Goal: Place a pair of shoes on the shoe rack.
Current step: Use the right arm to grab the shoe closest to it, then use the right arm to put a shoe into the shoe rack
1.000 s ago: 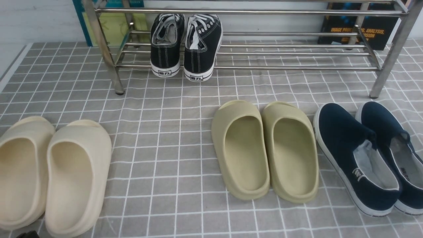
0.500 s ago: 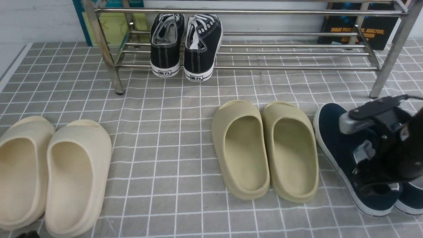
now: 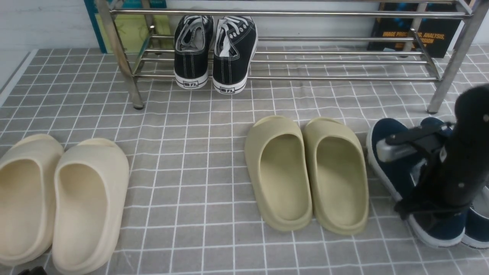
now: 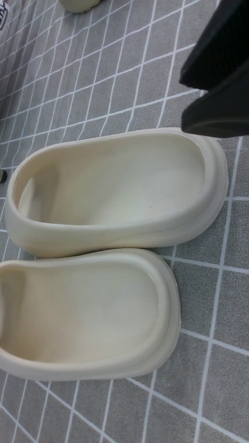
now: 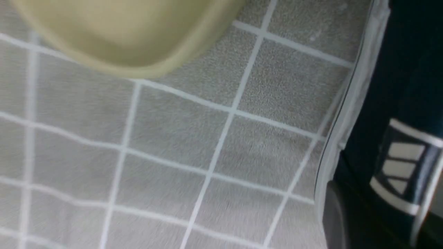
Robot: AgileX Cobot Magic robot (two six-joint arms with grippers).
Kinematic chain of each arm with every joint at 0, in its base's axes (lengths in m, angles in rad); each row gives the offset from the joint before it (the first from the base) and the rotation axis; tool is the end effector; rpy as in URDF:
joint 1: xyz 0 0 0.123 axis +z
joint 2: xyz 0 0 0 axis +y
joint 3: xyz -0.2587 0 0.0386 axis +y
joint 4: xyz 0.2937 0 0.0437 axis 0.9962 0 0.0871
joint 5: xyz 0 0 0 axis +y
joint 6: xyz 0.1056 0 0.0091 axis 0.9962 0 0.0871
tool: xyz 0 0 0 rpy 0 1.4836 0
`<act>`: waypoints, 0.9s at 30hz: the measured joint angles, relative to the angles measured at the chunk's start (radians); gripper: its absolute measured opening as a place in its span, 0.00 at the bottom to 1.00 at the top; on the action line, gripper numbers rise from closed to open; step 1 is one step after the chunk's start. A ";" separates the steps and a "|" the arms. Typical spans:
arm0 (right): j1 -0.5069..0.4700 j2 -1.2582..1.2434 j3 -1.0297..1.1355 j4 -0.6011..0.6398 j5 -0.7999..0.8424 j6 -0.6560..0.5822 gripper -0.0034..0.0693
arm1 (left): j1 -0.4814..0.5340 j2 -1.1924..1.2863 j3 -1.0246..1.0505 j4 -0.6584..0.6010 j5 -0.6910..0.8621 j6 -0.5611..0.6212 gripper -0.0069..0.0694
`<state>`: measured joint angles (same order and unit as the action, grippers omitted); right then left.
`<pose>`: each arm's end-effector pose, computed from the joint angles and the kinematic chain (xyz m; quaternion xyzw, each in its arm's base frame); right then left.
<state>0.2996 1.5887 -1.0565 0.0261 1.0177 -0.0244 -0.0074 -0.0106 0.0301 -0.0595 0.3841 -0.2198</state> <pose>0.3144 0.0996 0.1642 -0.1549 0.9864 0.0188 0.0519 0.1361 -0.0034 0.1638 -0.1015 0.8031 -0.0915 0.5800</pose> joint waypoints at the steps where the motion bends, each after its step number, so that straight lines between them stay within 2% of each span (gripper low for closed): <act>1: 0.000 -0.011 -0.036 0.000 0.030 -0.004 0.11 | 0.000 0.000 0.000 0.000 0.000 0.000 0.26; 9: 0.000 0.032 -0.281 -0.007 0.089 -0.034 0.11 | 0.000 0.000 0.000 0.000 0.000 0.000 0.27; 21: 0.000 0.376 -0.661 -0.133 0.147 -0.037 0.11 | 0.000 0.000 0.000 0.000 0.000 0.000 0.29; 27: 0.000 0.475 -0.845 -0.154 0.162 -0.040 0.11 | 0.000 0.000 0.000 0.000 0.000 0.000 0.29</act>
<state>0.2996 2.0634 -1.9017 -0.1280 1.1798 -0.0646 -0.0074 -0.0106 0.0301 -0.0595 0.3841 -0.2198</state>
